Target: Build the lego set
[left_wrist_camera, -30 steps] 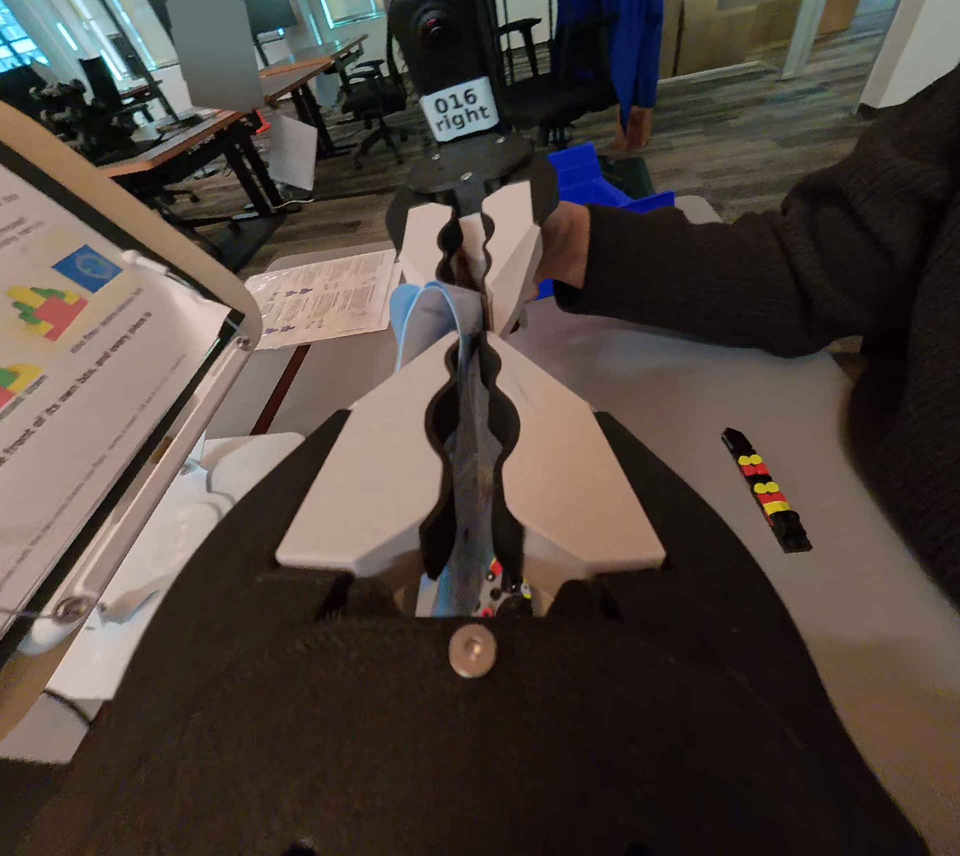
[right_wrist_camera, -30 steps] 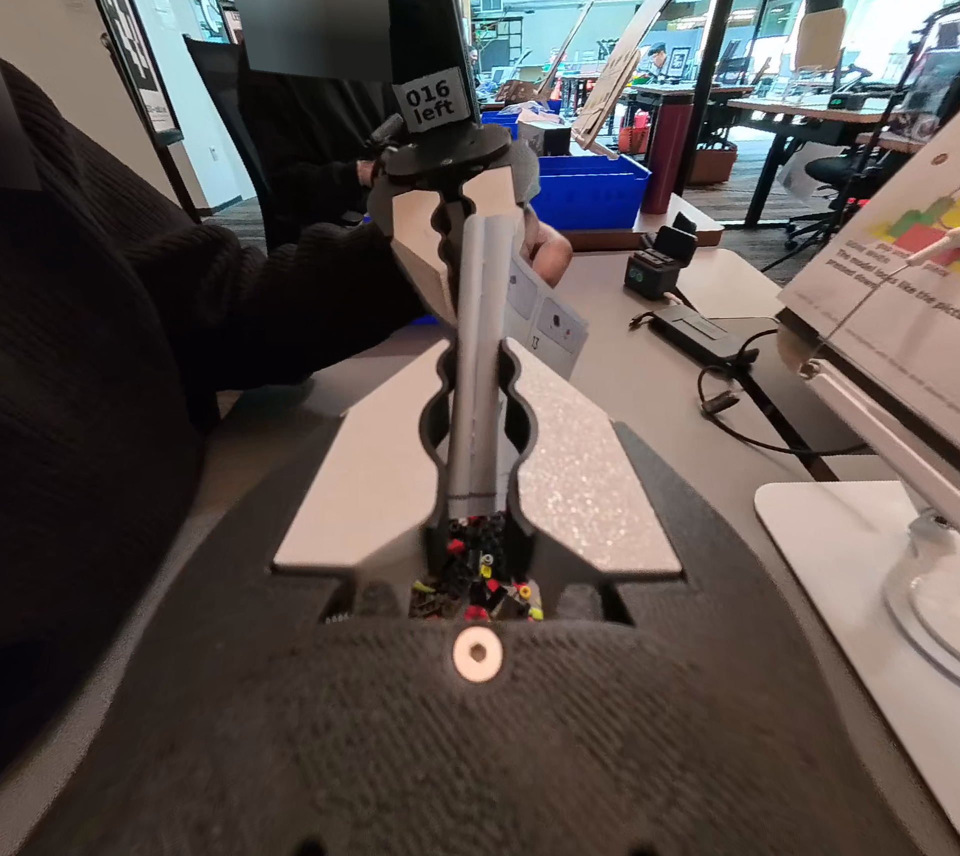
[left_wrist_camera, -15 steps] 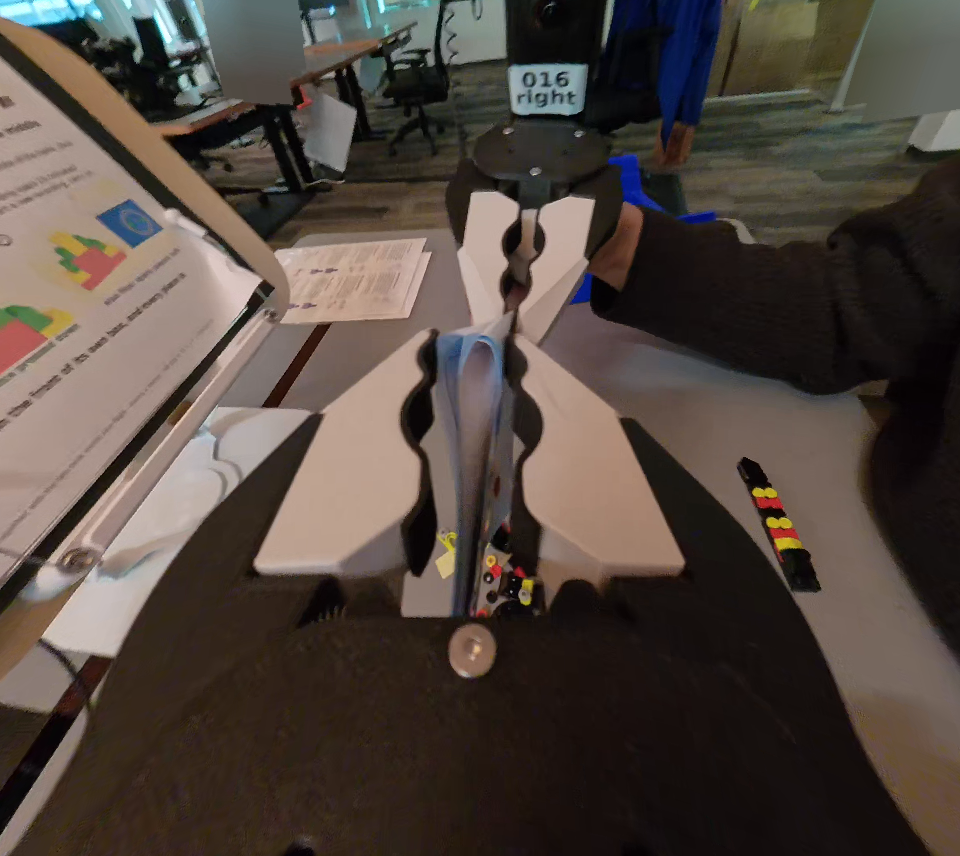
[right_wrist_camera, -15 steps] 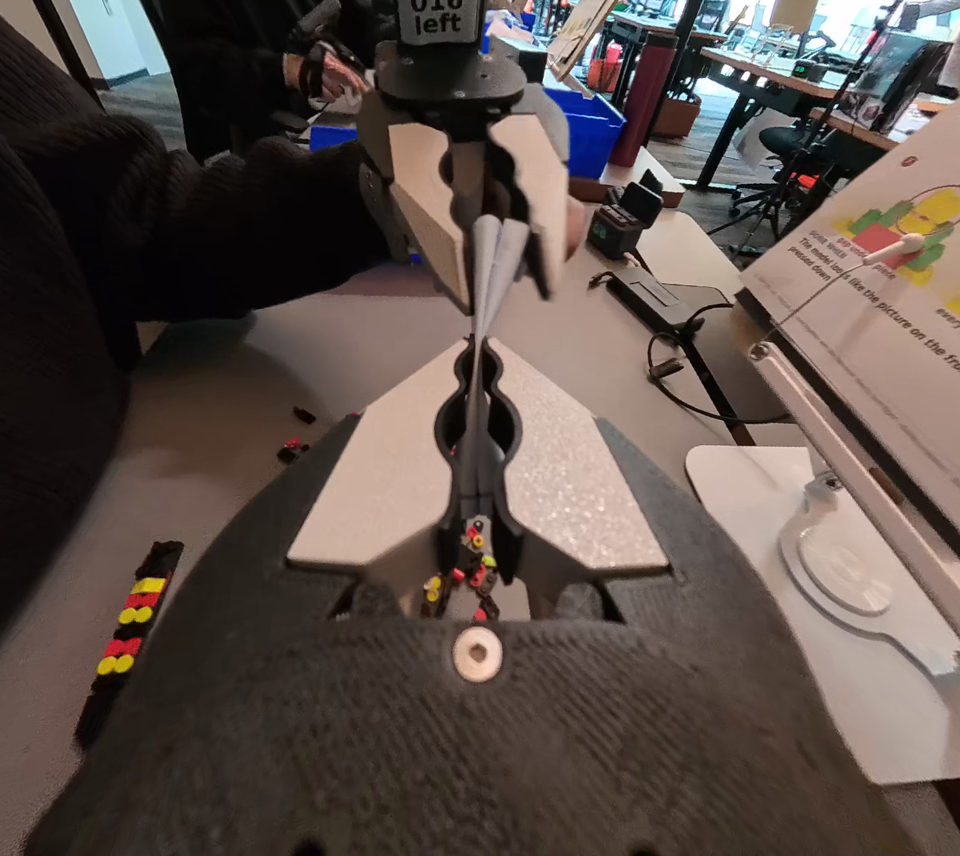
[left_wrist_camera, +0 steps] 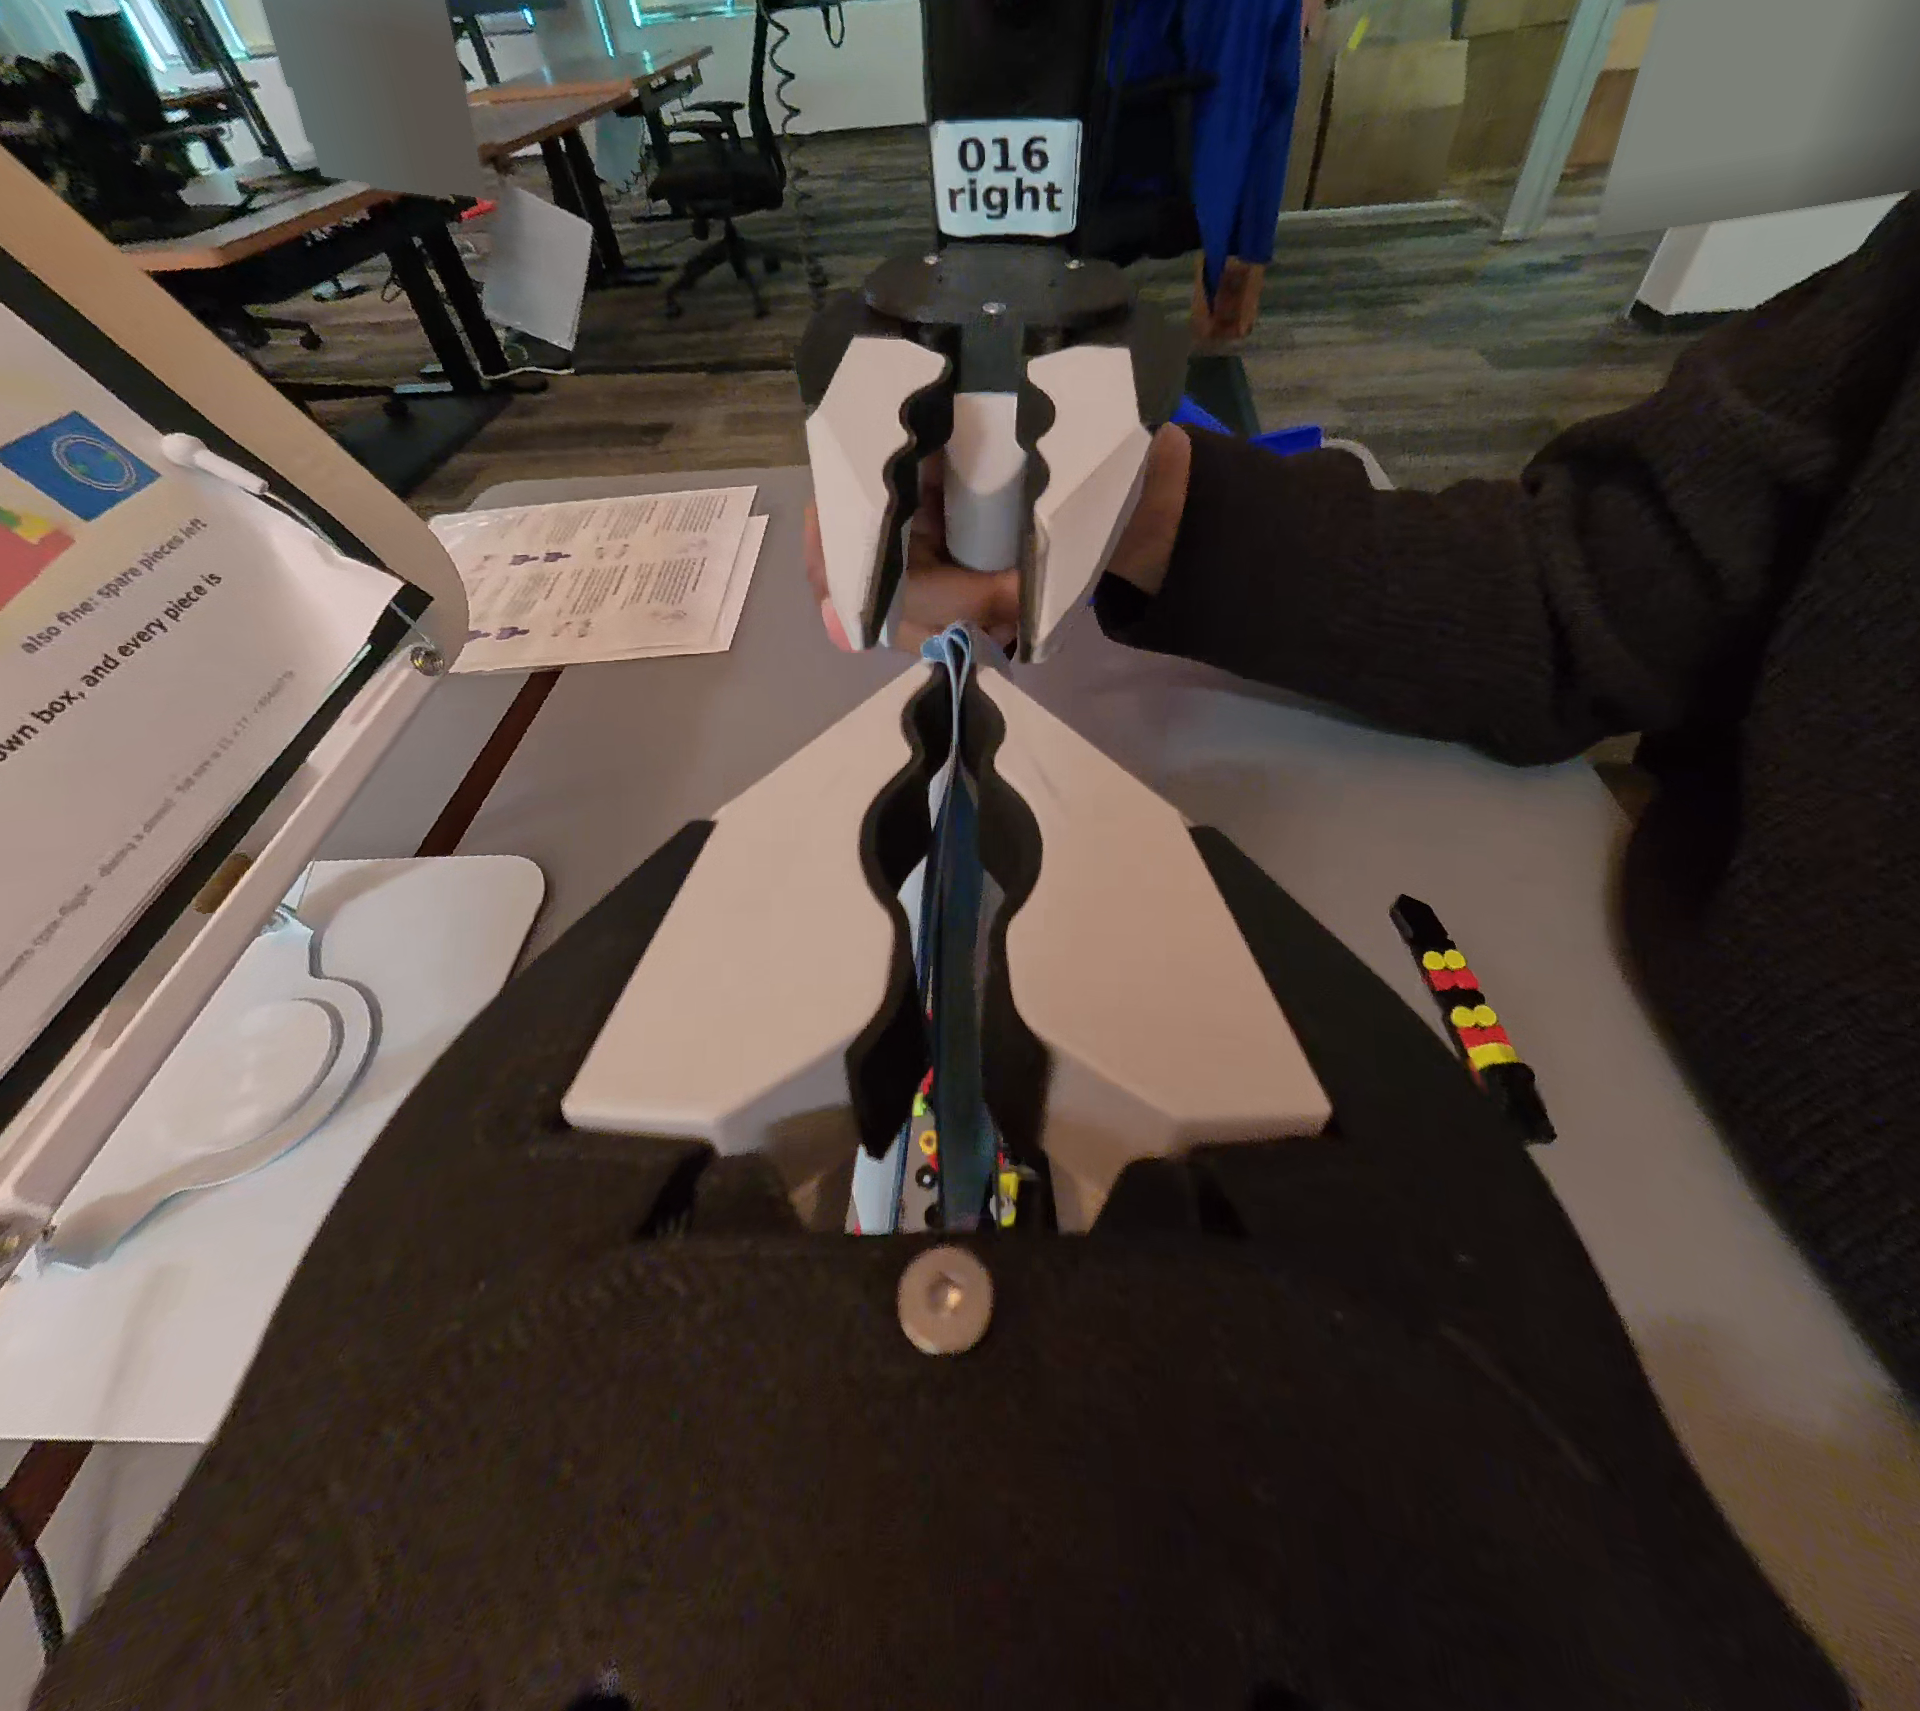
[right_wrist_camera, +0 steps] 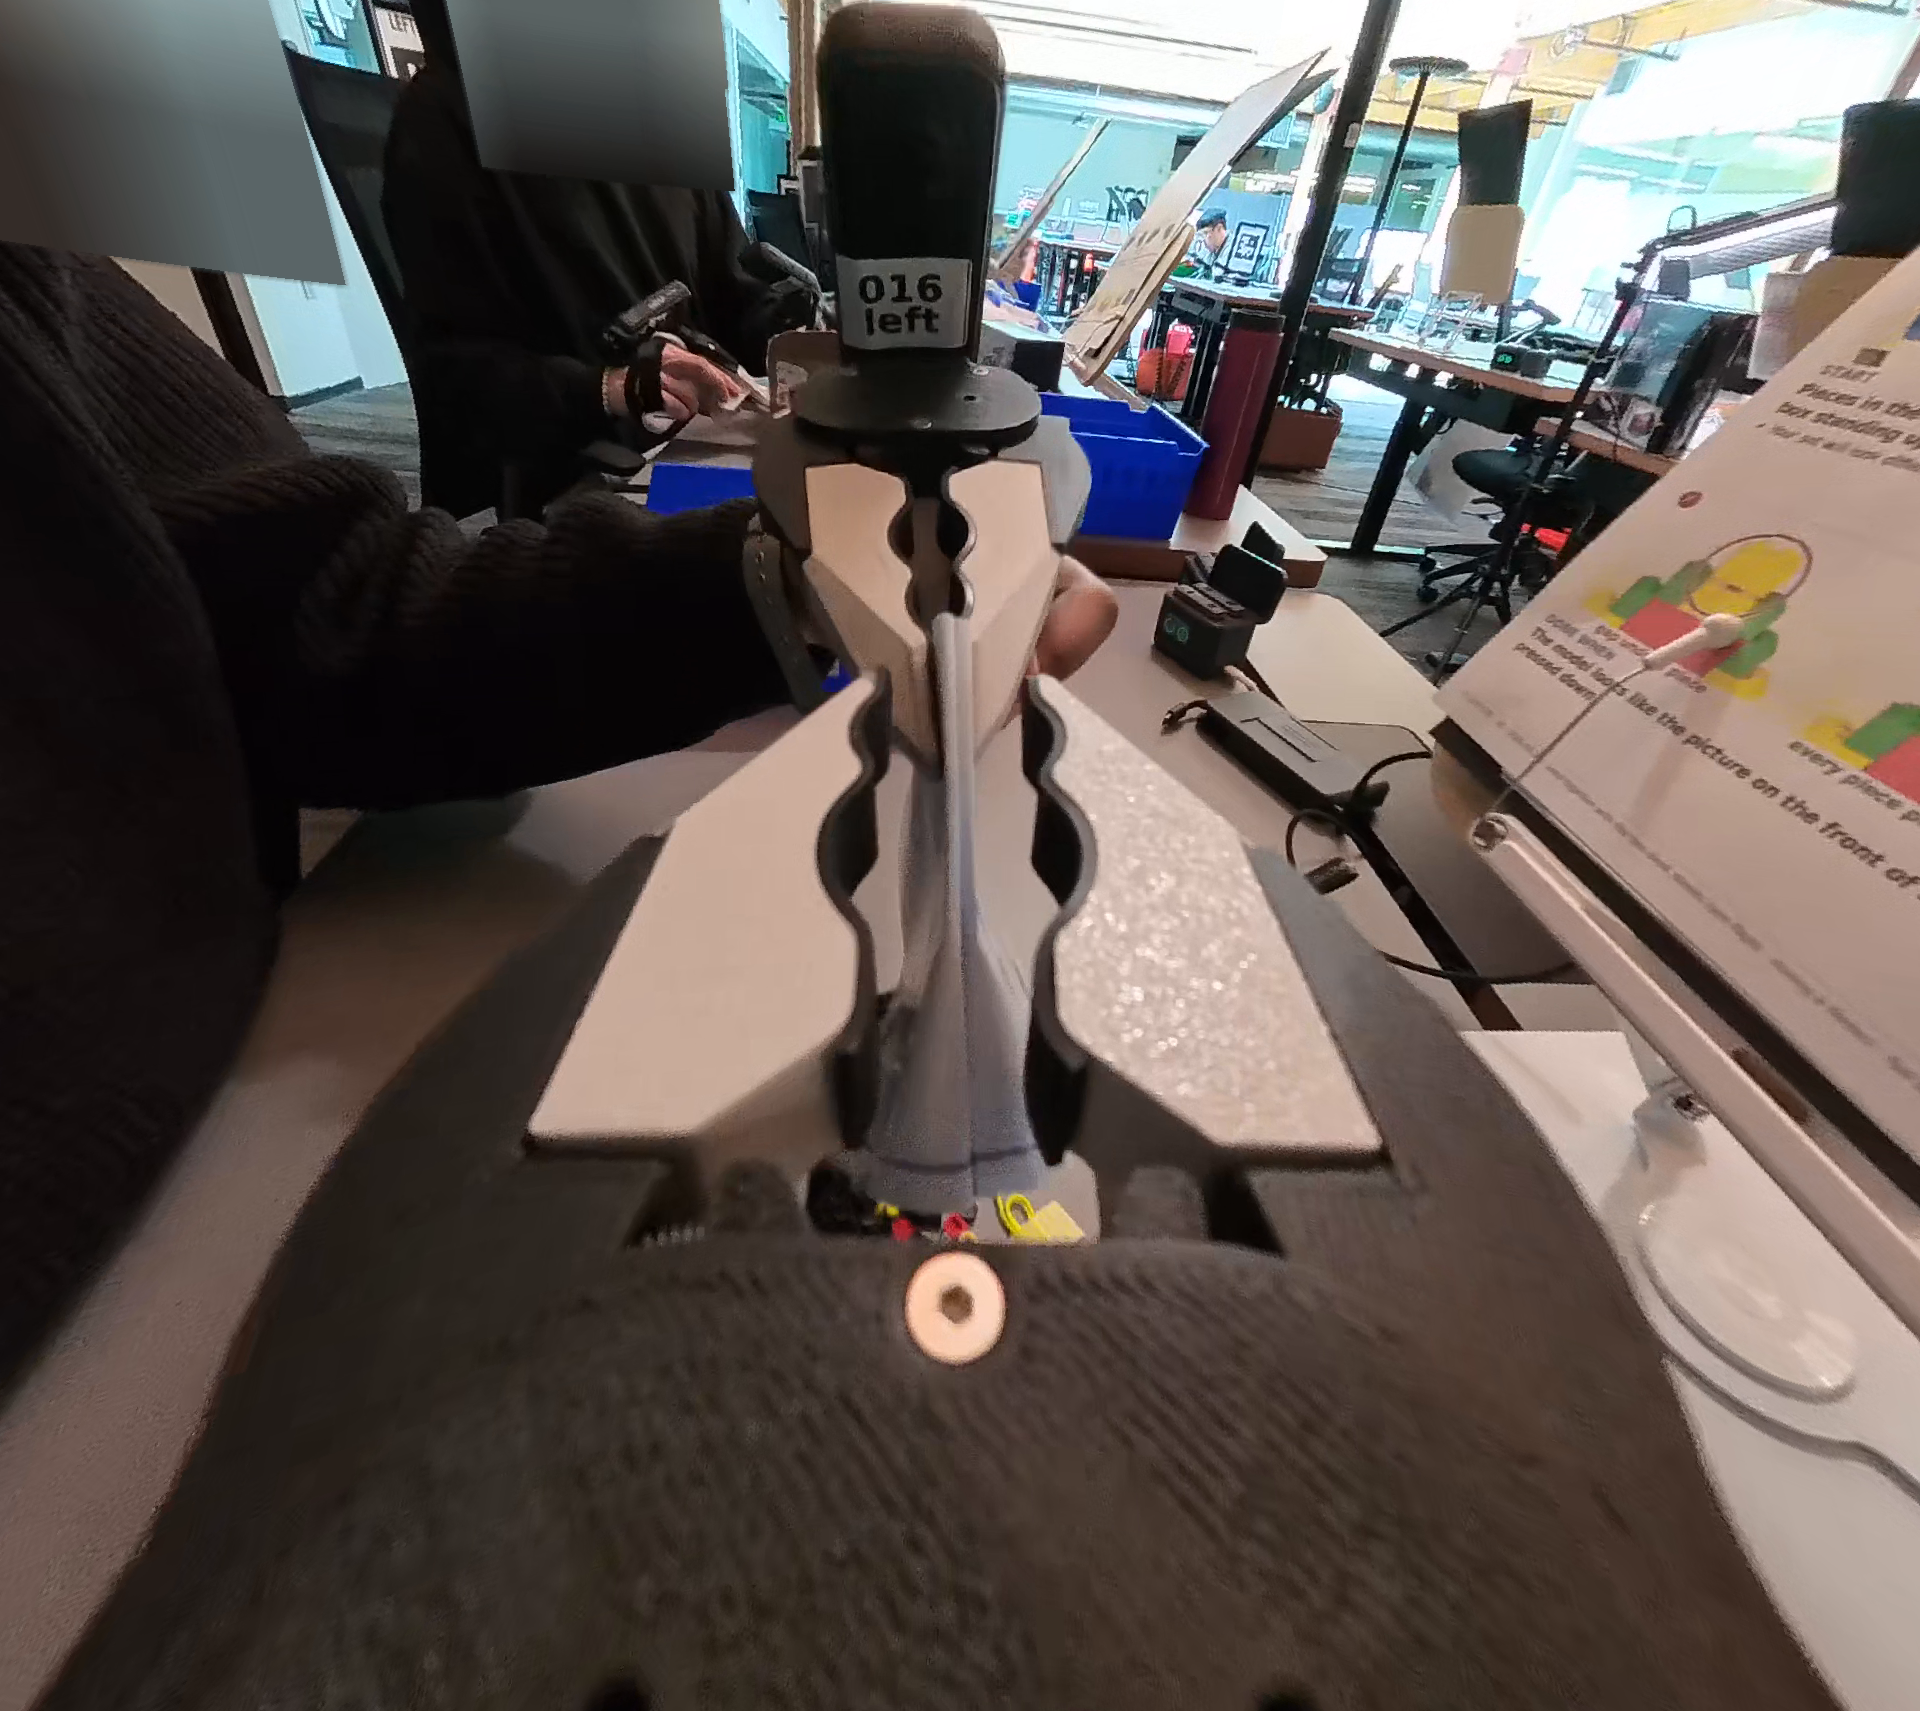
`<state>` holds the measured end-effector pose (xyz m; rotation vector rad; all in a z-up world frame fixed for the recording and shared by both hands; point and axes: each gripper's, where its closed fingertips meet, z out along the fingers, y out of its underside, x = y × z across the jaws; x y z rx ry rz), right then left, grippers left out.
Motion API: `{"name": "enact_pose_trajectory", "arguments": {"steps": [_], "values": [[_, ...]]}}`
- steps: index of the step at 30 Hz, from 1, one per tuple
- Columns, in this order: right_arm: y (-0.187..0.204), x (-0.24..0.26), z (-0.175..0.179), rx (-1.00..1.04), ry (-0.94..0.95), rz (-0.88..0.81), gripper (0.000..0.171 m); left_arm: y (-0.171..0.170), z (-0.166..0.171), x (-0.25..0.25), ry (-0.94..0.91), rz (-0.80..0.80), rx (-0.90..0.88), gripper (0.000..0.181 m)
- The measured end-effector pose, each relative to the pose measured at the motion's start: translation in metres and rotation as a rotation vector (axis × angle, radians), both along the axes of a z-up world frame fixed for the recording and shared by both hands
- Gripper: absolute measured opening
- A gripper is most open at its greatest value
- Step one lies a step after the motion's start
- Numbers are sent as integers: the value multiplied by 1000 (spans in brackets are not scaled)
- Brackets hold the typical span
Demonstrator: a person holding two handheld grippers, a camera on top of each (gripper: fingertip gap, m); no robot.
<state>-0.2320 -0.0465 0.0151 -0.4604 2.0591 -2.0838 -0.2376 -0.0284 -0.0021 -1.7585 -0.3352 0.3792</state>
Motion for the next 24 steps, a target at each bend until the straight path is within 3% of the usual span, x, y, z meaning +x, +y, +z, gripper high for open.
{"name": "enact_pose_trajectory", "arguments": {"steps": [1,8,14,19,24], "values": [[-1,1,1,-7,-6,7,21,1,-2,0,3,1,-14,0],[-2,7,1,-7,-28,63,0,5,-5,2,22,2,-59,0],[-3,6,5,-4,-37,42,1,4,-2,0,37,16,-48,0],[-1,2,3,-17,-18,7,14,-3,6,2,49,19,-22,0],[6,4,2,10,-26,73,0,-5,11,7,56,1,-7,0]]}}
